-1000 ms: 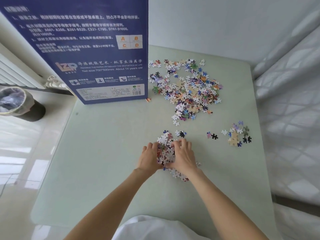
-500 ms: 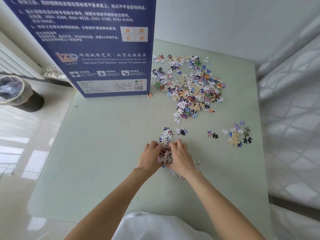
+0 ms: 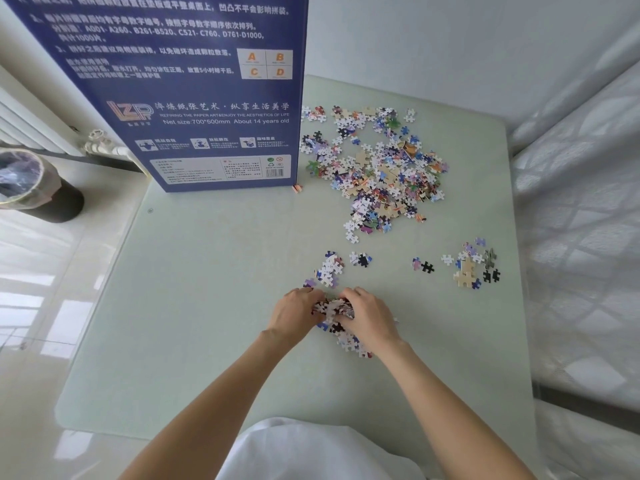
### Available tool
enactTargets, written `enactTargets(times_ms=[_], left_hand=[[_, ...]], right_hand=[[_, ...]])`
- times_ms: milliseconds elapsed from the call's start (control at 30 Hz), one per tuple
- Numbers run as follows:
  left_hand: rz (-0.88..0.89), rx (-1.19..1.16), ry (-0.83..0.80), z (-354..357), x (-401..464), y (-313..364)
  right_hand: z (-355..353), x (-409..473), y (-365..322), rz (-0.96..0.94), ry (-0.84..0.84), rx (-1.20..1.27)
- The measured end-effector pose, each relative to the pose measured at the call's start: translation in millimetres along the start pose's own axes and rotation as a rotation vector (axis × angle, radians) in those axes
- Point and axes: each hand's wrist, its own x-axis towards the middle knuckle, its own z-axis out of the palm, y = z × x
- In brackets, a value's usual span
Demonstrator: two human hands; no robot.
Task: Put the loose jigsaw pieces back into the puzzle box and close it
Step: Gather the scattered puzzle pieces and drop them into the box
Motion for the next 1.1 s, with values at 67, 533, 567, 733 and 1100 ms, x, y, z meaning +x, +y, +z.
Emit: enactTargets(times_ms=[67,533,567,733,1100], left_hand=[[-0.035,-0.051,0.002,-1.9,1.0,-1.9],[0.069,-0.249,0.235,-80.7,1.6,2.7],[0.119,-0.237,0.296,-105.0,0.9,9.8],[0.379,-0.200,0.592,-212.3,-4.9,44.7],[0.324,0.164,0.949,-423.1,23.3,59.9]], right_hand=[[-2.0,-0.1,4.5,0.046,0.055,0.097],[-52.0,-12.5,13.4,0.237,0.183,0.608],[-62.8,-9.8,7.1,0.219,0.179,0.637],[-127.3,1.7,-30.4,0.067,0.221,0.715],[-345.4,67.1,-178.4,-0.609,0.535,0.598]])
